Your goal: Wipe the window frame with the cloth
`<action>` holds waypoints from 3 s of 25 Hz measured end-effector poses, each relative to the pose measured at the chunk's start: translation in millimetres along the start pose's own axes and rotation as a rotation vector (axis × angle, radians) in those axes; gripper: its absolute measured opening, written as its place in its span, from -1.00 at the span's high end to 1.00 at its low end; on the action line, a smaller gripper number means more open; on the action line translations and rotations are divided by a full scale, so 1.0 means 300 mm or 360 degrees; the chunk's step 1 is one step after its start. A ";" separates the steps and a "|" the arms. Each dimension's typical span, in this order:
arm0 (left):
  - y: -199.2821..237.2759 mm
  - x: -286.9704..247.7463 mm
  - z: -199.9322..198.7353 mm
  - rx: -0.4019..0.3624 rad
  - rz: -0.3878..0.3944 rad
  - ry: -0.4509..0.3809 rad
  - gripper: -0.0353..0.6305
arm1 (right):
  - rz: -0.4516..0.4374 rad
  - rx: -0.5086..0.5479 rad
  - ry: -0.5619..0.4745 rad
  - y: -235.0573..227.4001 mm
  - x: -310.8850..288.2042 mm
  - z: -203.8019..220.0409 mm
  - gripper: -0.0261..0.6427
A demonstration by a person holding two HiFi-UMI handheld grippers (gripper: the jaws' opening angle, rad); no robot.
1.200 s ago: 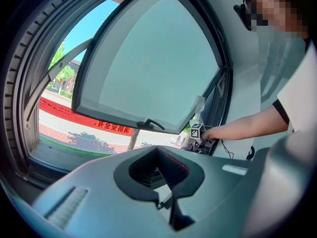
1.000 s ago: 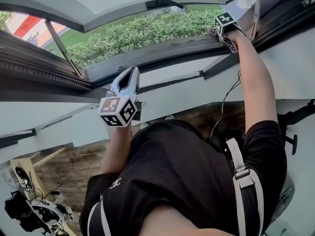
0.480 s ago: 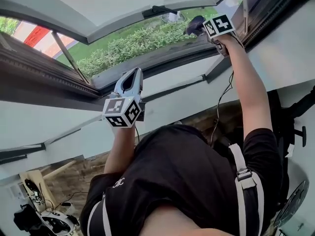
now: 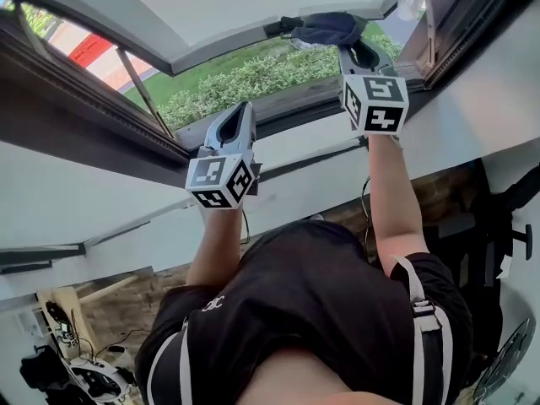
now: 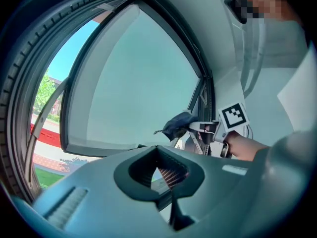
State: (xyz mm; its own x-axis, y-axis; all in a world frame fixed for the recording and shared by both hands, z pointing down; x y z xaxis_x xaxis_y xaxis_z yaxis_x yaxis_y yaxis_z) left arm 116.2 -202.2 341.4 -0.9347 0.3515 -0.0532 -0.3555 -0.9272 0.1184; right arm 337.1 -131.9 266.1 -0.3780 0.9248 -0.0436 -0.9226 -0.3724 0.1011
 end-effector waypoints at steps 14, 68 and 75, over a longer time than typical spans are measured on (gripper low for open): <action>-0.041 0.072 0.096 -0.0008 0.0070 0.0058 0.87 | 0.0191 -0.0134 -0.0007 0.203 0.418 0.413 0.79; -0.241 -0.004 0.234 -0.0167 0.0390 0.0293 0.76 | -0.0088 -0.1469 0.0572 0.102 0.310 0.653 0.79; -0.194 0.003 0.190 -0.0131 0.0228 0.0178 0.86 | -0.0112 -0.0595 0.0163 0.164 0.331 0.459 0.79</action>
State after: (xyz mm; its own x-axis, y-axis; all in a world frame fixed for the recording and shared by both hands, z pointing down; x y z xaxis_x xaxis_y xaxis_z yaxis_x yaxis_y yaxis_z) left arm 135.6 -140.5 391.0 -0.9673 0.2030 -0.1518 -0.2129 -0.9757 0.0516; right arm 264.8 -47.6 403.5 -0.3009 0.9435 -0.1385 -0.9039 -0.3285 -0.2739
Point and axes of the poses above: the fingertips, and each gripper's own axes: x backward along the fingers, y to its left, z out of its underside, the point moved 3 cm from there along x, backward along the fingers, and after that the axes turned 4 degrees about -x, right-handed, at the moved point
